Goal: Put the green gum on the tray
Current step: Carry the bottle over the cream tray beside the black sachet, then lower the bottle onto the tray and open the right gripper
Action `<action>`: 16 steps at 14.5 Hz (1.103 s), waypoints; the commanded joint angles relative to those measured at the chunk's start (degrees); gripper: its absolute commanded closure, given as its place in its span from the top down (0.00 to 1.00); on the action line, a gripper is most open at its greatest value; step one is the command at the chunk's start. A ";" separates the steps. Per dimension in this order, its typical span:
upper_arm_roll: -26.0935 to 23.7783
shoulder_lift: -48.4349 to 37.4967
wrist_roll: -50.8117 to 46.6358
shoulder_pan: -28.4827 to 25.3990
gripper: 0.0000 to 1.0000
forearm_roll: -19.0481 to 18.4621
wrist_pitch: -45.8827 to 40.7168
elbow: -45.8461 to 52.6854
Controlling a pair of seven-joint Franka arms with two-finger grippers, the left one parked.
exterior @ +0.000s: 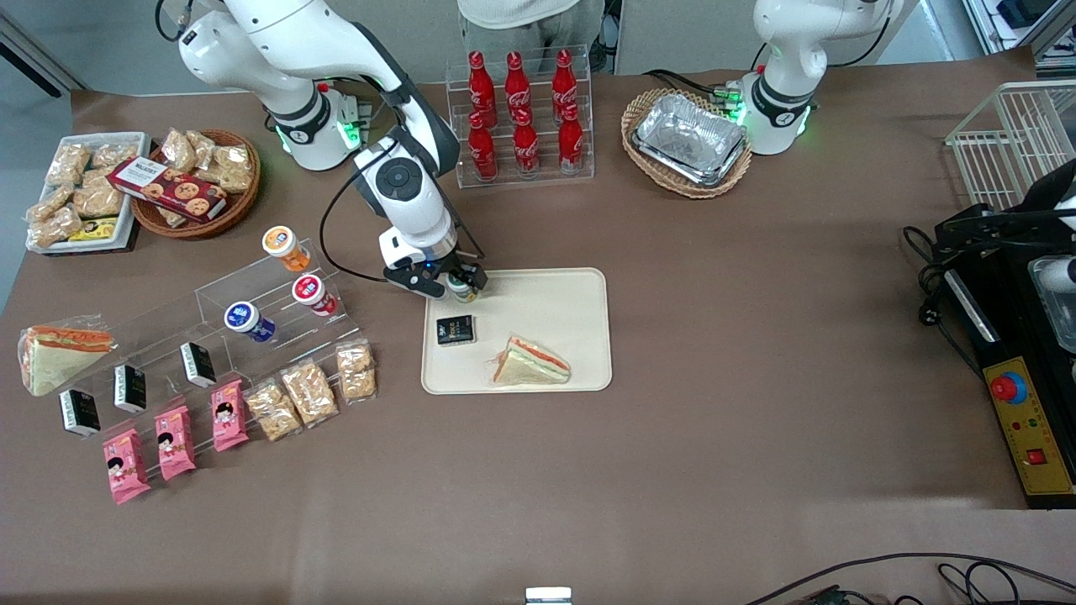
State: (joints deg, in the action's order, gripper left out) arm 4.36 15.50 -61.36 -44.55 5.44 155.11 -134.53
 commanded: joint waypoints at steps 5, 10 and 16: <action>0.92 -12.32 5.99 1.49 1.00 0.71 -21.03 6.80; 1.26 -13.13 11.43 1.75 1.00 0.71 -48.46 29.11; 1.53 -13.48 24.77 8.85 1.00 0.45 -65.28 44.52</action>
State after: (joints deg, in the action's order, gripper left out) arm 5.87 0.33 -44.19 -40.11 5.44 96.38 -97.03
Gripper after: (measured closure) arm 0.000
